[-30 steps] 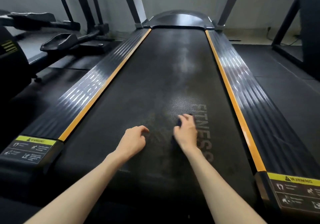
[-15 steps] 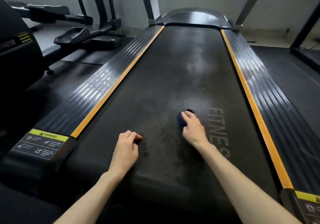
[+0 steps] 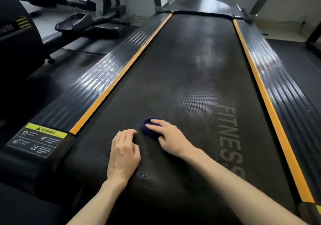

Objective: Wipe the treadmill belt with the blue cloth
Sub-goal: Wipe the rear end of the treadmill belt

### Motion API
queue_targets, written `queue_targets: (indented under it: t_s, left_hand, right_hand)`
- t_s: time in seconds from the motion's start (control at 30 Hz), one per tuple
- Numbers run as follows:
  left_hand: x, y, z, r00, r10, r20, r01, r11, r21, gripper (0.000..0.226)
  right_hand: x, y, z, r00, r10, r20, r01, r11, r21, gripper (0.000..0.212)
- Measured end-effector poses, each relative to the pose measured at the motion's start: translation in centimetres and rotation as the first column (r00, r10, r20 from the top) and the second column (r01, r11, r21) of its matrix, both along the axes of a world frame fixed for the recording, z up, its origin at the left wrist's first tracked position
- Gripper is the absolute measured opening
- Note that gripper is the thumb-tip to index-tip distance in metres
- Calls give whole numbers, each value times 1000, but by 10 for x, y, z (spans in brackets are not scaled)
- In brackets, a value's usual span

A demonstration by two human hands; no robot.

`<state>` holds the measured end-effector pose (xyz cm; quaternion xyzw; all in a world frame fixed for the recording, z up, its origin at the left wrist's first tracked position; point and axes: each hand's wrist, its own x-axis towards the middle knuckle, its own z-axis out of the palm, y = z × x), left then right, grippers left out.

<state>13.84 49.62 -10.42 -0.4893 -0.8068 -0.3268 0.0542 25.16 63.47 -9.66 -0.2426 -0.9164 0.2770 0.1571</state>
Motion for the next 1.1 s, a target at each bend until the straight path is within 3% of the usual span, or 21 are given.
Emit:
queue_targets:
  t_s: [0.07,0.1,0.17,0.2,0.23,0.27,0.3,0.33,0.4,0.47,0.5,0.57,0.63,0.67,0.73,0.8,0.87,0.9,0.97,1.03,1.1]
  left_hand:
    - [0,0,-2,998,41,-41,-42,999,-21,40]
    - [-1,-1,-3,997,64,-54,-66,997,-32,40]
    - [-1,-1,-2,990,123,-72,-128,990,-54,37]
    - [-1,-2,-2,986,150,-75,-155,986,-65,36]
    - [0,-1,-2,983,169,-75,-174,982,-71,37]
    - [0,-1,-3,981,176,-78,-182,980,-75,38]
    - [-1,0,-3,981,174,-85,-181,980,-81,41]
    - [-1,0,-4,981,168,-95,-176,981,-85,43]
    - [-1,1,-3,981,164,-100,-174,980,-94,45]
    - [-1,1,-3,983,162,-90,-171,979,-107,45]
    - [-1,0,-4,984,159,-85,-168,980,-110,43]
    - [-2,1,-6,984,159,-77,-166,981,-98,38]
    - [-3,2,-6,986,155,-66,-161,983,-89,35]
    - [-3,2,-6,986,151,-63,-156,984,-85,35]
    - [-2,1,-6,987,152,-55,-155,985,-73,36]
    - [-2,1,-4,986,160,-42,-163,985,-58,36]
    - [-2,0,-3,987,160,-21,-161,985,-64,35]
    - [-2,0,-3,988,157,-10,-157,985,-69,32]
    - [-3,1,-4,989,146,-3,-146,987,-70,27]
    - [-2,1,-4,989,148,-13,-148,987,-68,27]
    - [-2,1,-4,988,154,-17,-155,985,-75,30]
  right_hand:
    - [8,21,0,995,90,40,-95,982,163,58]
    - [11,41,-2,1000,8,5,-9,974,224,57]
    - [18,86,0,938,-332,-94,344,922,177,55]
    - [20,102,3,841,-534,-89,541,836,92,54]
    - [15,106,4,745,-667,-12,667,745,11,52]
    - [3,95,8,713,-699,50,701,712,-42,55]
    - [-12,77,9,755,-652,66,656,751,-73,57]
    - [-27,53,8,851,-524,34,525,849,-62,59]
    - [-41,11,3,993,-120,16,119,992,50,60]
    - [-39,18,2,989,121,85,-133,978,160,58]
    - [-34,39,2,990,97,99,-116,972,206,57]
    - [-21,85,3,971,-219,98,195,959,208,56]
    - [-12,106,3,839,-537,92,523,841,135,55]
    - [-14,98,3,823,-564,64,557,824,102,55]
    - [-19,56,6,908,-419,21,418,907,56,55]
    - [-10,6,3,994,-111,-15,112,989,97,57]
    - [7,-7,-2,999,38,13,-40,977,209,58]
    - [11,6,-5,1000,28,-10,-24,962,273,56]
    - [13,47,-8,974,-211,-77,224,925,306,54]
    - [15,90,-2,834,-546,-78,551,816,176,49]
    - [6,101,5,704,-710,9,710,704,39,43]
